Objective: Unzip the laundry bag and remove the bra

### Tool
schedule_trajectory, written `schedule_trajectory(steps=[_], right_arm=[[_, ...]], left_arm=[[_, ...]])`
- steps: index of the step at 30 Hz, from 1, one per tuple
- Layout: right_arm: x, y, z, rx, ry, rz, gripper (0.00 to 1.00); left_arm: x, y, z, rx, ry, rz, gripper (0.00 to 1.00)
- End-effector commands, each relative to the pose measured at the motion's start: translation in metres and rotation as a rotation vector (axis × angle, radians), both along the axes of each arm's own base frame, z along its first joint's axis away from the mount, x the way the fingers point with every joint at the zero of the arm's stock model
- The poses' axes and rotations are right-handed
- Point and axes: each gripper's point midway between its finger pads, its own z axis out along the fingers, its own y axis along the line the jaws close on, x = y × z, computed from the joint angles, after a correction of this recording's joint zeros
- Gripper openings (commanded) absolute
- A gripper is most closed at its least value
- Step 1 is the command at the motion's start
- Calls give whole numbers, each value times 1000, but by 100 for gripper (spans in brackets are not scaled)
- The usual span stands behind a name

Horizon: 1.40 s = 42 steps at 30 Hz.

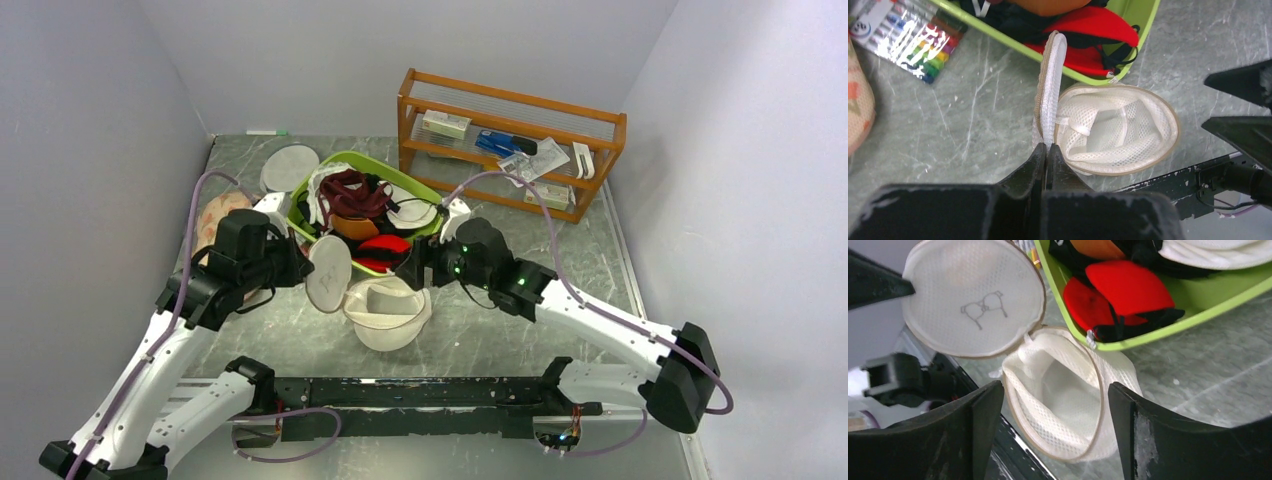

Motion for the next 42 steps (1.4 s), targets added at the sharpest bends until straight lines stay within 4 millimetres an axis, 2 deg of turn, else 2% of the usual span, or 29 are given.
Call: schedule_trajectory(steps=[1, 4, 10, 13, 15, 16, 22, 25, 28, 34, 37, 42], right_arm=[[11, 26, 31, 189, 82, 50, 80], [20, 47, 42, 275, 161, 34, 85], [48, 78, 59, 429, 335, -163, 91], [60, 88, 50, 446, 416, -293, 91], [63, 98, 35, 445, 510, -337, 90], [64, 105, 35, 452, 539, -351, 89], [58, 129, 19, 423, 669, -478, 89], [61, 143, 21, 415, 649, -459, 92], [62, 151, 10, 360, 665, -453, 92], [45, 158, -5, 329, 713, -459, 83], [40, 154, -6, 340, 714, -474, 75], [40, 143, 3, 387, 686, -495, 43]], left_arm=[[7, -14, 35, 3, -136, -144, 7], [8, -19, 37, 11, -162, -204, 7], [11, -24, 38, 32, -184, -259, 7], [17, -21, 34, 69, -175, -257, 7], [19, -22, 34, 76, -174, -263, 7], [20, -23, 34, 76, -175, -266, 7], [18, -30, 36, 54, -174, -305, 7], [16, -34, 32, 54, -168, -344, 7], [15, -37, 29, 61, -161, -374, 7], [15, -40, 37, 41, -198, -390, 7], [14, -41, 42, 37, -211, -393, 7], [15, -37, 49, 48, -217, -375, 10]])
